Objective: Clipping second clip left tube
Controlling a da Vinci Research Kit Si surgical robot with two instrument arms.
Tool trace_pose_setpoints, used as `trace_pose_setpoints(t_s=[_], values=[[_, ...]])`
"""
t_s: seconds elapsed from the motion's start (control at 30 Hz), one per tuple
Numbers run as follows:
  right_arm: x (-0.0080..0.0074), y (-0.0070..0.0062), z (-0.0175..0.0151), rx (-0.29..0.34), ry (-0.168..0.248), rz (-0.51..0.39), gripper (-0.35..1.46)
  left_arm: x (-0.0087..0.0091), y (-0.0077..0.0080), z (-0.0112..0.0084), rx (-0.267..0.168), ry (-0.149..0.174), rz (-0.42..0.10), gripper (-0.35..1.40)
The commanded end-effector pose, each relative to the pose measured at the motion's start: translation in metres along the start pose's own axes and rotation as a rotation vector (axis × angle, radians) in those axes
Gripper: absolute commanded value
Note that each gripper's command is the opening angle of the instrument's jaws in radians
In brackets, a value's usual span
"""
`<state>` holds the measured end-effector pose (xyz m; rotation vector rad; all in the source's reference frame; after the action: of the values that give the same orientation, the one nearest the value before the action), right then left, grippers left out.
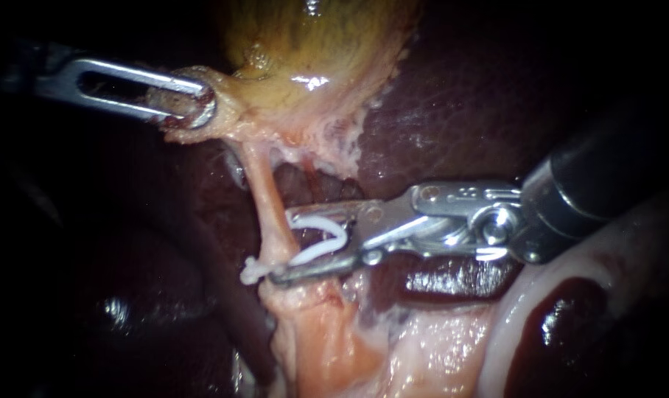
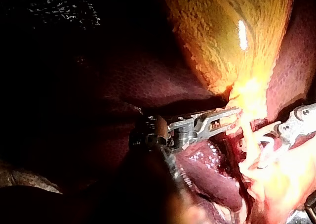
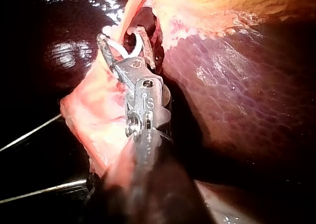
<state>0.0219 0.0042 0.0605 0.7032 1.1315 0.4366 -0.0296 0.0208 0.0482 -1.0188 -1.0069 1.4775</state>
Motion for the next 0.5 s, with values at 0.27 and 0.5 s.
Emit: trace_pose_setpoints(t_s=[0.27, 0.5], values=[[0.0008, 0.0001, 0.0024, 0.037, 0.013, 0.010, 0.47, 0.0000, 0.0000, 0.0001, 0.001, 0.001, 0.000, -0.35], [0.0011, -0.0013, 0.0030, 0.084, 0.051, 0.021, 0.49, 0.0000, 0.0000, 0.0000, 0.000, 0.000, 0.000, -0.35]])
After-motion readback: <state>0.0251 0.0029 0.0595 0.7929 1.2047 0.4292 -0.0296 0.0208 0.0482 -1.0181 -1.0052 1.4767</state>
